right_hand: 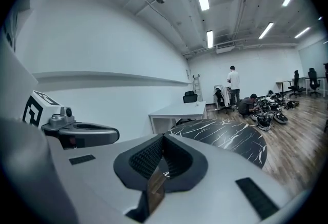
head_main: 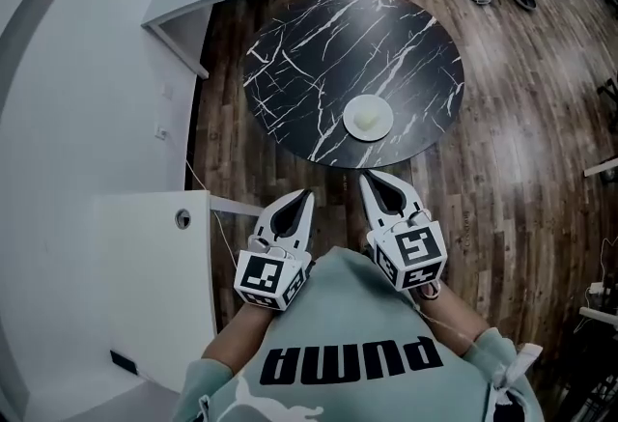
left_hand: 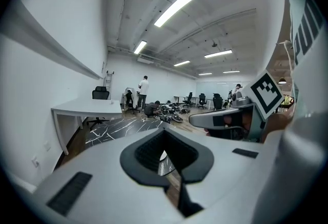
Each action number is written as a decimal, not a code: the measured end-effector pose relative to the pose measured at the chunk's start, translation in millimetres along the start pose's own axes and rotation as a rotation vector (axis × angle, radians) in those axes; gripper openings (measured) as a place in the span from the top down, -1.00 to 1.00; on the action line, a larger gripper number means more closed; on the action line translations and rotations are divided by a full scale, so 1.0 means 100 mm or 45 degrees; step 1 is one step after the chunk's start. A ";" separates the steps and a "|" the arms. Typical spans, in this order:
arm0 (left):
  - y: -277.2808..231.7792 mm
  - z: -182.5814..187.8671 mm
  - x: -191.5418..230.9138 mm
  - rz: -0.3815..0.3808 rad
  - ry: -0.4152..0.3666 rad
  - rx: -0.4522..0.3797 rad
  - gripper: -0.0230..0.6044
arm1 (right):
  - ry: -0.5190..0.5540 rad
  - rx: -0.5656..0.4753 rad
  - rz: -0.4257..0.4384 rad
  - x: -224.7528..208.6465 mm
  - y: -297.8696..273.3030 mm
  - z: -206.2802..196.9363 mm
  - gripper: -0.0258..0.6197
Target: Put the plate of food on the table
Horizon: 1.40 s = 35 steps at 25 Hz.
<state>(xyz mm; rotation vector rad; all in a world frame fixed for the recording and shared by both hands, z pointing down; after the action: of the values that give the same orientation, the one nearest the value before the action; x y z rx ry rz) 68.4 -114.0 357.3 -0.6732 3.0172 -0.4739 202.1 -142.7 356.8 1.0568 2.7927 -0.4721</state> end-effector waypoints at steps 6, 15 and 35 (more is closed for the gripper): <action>0.42 -0.14 0.12 0.002 0.016 -0.028 0.91 | 0.027 0.030 -0.030 0.44 0.11 -0.13 0.89; 0.93 -0.31 0.03 -0.070 0.030 -0.088 0.91 | 0.034 0.030 -0.104 0.89 0.41 -0.26 0.89; 1.20 -0.31 -1.11 0.161 -0.045 -0.124 0.91 | 0.109 -0.019 0.011 0.64 1.52 -0.42 0.89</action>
<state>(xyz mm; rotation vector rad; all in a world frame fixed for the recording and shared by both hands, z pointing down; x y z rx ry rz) 117.3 45.3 346.0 -0.4844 3.0412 -0.3091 254.7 18.1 345.2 1.1108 2.8595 -0.4145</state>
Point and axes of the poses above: the fingertips, and each gripper's own axes: y backward along the fingers, x to its left, z out of its top, the point moved 4 cm from there along y, backward along the fingers, and after that the axes turned 7 degrees about z, right-handed, at the moved point
